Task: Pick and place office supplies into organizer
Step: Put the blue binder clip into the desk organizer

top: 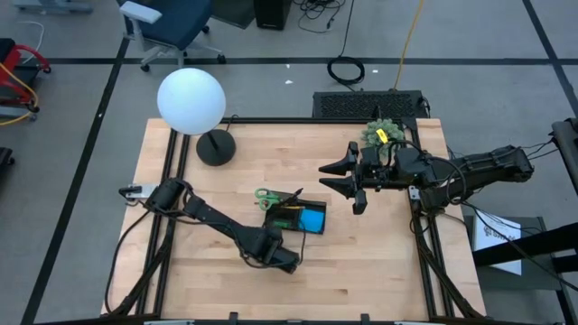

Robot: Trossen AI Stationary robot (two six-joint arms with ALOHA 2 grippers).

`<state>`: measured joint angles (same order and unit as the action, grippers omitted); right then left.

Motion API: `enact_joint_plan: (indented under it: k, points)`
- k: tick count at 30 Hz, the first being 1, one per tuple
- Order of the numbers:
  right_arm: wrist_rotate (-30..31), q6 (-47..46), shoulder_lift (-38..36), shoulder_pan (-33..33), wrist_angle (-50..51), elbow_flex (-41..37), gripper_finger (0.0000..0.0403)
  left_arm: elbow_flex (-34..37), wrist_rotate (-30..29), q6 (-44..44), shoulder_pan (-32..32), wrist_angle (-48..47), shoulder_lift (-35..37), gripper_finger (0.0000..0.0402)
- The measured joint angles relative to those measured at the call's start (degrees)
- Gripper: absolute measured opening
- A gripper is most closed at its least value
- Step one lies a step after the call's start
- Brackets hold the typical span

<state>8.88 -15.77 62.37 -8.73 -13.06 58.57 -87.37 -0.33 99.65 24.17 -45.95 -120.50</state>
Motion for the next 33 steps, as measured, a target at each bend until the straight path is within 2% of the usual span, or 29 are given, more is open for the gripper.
enact_joint_plan:
  k: [9, 21, 33]
  points:
    - [0.01, -0.01, 0.0, 0.0, 0.0, 0.0, 0.0139, 0.0, -0.91, 0.04, -0.58, -0.04, 2.14, 0.0056]
    - [0.01, -0.01, 0.0, 0.0, 0.01, 0.0, 0.0139, -0.07, -4.95, 0.03, -0.54, -1.82, 6.76, 0.0056]
    - [0.01, 0.0, 0.0, 0.0, 0.02, 0.0, 0.0139, -0.11, -11.28, -0.16, -1.06, -7.66, 12.64, 0.0056]
